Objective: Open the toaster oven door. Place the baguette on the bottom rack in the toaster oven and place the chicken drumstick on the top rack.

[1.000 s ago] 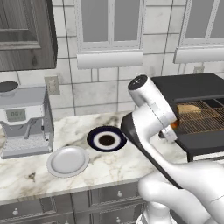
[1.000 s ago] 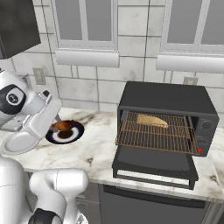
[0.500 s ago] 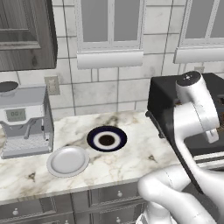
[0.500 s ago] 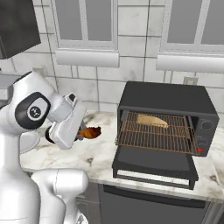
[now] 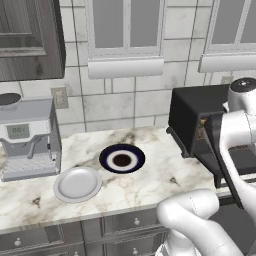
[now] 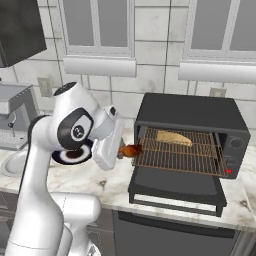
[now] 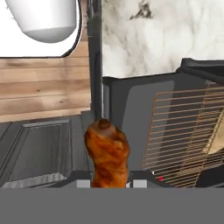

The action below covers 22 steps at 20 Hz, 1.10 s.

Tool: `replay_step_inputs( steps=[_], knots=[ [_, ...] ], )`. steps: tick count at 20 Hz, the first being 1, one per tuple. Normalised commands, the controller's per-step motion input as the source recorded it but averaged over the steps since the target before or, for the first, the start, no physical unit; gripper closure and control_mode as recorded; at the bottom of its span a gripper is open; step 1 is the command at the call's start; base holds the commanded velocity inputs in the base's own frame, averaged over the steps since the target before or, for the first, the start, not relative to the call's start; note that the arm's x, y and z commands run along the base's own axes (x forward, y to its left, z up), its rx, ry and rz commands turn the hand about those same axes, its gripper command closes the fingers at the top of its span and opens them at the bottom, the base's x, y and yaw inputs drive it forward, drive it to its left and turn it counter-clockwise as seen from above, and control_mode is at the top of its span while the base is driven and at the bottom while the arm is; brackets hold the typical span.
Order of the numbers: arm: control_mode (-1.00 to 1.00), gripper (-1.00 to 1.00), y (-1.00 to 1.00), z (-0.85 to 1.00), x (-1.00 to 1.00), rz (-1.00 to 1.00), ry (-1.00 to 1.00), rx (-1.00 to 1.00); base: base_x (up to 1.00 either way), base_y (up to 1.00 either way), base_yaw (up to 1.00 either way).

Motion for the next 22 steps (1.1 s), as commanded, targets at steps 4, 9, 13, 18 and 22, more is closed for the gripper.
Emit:
replay_step_inputs(
  steps=[4, 9, 13, 18, 22],
  knots=[
    [-1.00, 1.00, -0.22, -0.04, 0.48, 0.00, 0.00, 0.08, 0.00, 0.00, 0.00],
    [-1.00, 1.00, -0.37, -0.21, 0.28, 0.00, 0.00, 0.10, 0.00, 0.00, 0.00],
    [-1.00, 1.00, -0.26, -0.30, 0.30, 0.01, 0.00, 0.06, 0.00, 0.00, 0.00],
    [-1.00, 1.00, -0.20, -0.34, 0.28, 0.06, -0.05, 0.02, 0.00, 0.00, 0.00],
    [-1.00, 1.00, -0.21, -0.14, 0.03, 0.10, -0.13, 0.04, 0.00, 0.00, 0.00]
  ],
)
